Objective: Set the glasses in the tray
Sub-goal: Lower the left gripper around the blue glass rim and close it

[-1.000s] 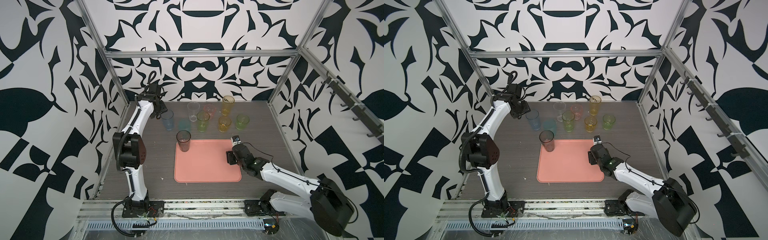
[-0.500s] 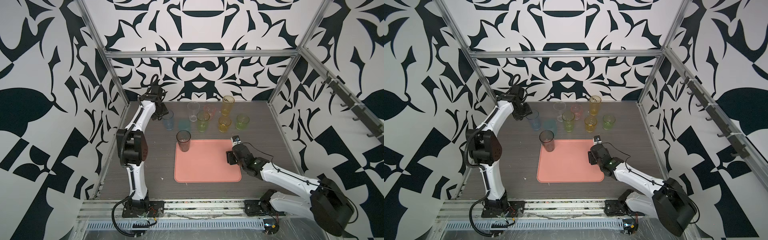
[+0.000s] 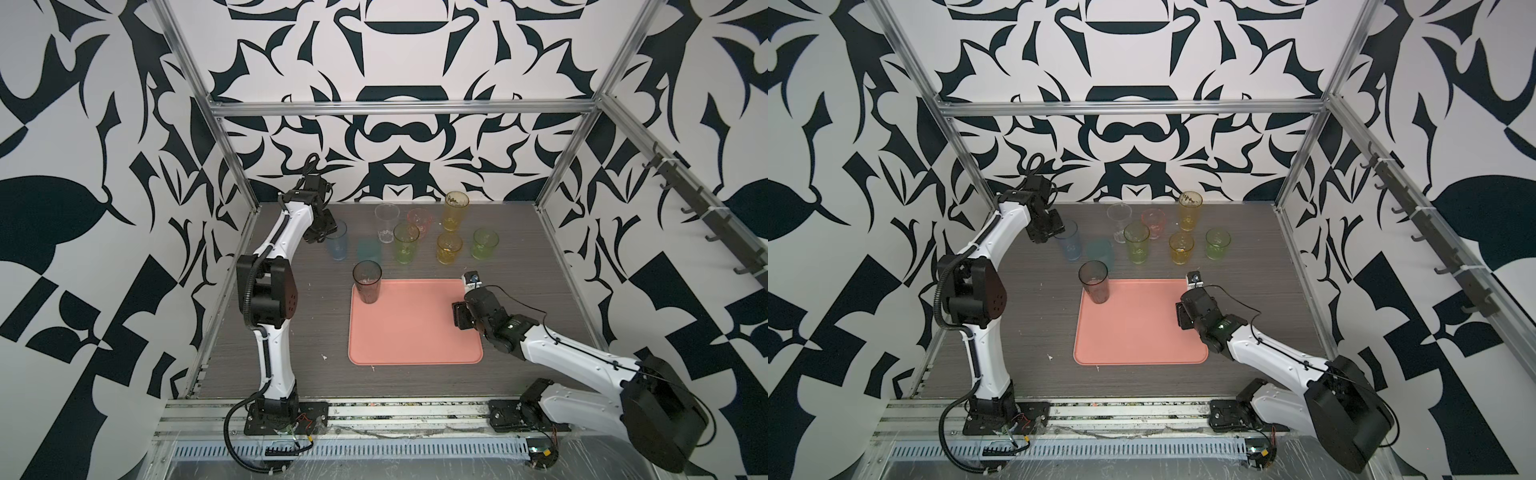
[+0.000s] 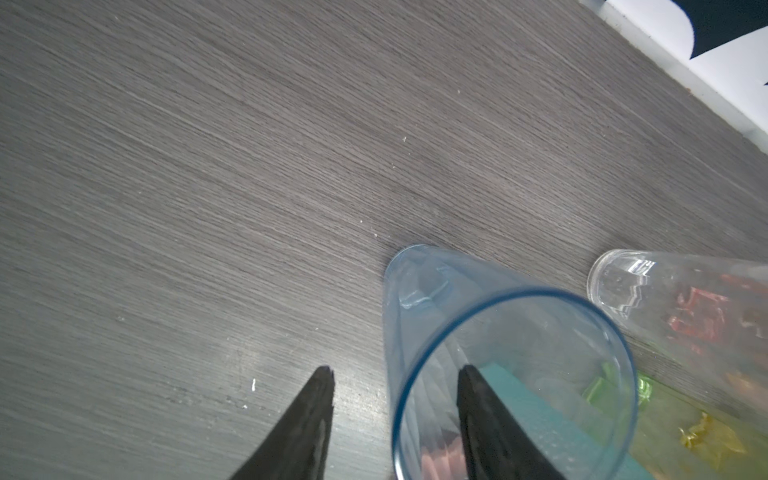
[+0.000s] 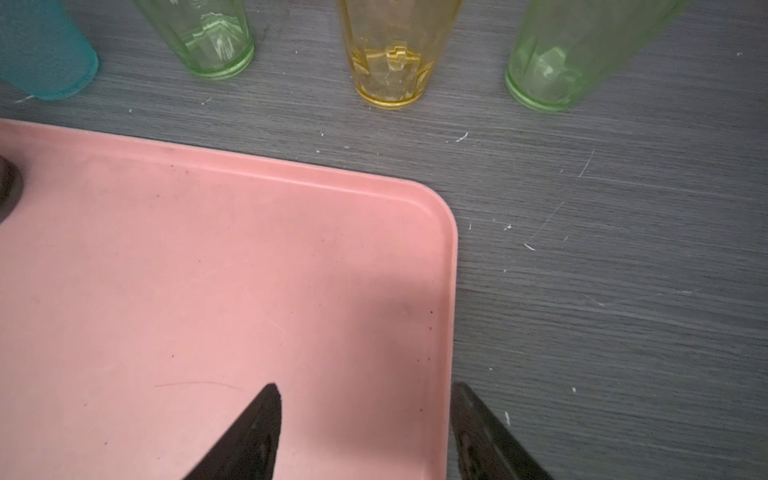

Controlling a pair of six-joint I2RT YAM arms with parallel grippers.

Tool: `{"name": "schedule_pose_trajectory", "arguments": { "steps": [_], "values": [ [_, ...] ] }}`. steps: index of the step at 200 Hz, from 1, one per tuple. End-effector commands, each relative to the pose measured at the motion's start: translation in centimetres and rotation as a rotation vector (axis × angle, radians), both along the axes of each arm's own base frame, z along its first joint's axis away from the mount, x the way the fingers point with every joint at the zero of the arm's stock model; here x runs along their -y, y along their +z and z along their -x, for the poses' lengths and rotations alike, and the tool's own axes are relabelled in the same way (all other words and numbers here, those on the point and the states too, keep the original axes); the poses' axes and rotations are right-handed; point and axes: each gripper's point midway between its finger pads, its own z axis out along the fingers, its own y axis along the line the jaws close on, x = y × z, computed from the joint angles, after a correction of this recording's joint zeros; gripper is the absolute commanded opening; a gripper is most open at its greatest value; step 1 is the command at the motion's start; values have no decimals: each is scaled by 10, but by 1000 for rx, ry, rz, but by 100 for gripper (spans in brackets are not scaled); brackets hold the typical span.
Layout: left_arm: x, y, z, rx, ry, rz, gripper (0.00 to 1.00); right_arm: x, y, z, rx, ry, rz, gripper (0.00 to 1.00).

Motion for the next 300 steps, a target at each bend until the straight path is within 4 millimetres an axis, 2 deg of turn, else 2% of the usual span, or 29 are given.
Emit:
{"name": "schedule_pose_trajectory", "arguments": {
  "steps": [1, 99, 300],
  "values": [
    [-3, -11, 7, -55, 9, 3, 48, -2, 13, -8, 37, -15, -13, 67],
    [-7, -26, 13, -95, 7, -7, 33, -2, 13, -8, 34, -16, -12, 67],
    [-9, -28, 14, -101, -6, -9, 12, -3, 12, -9, 29, -14, -8, 67]
  ]
}}
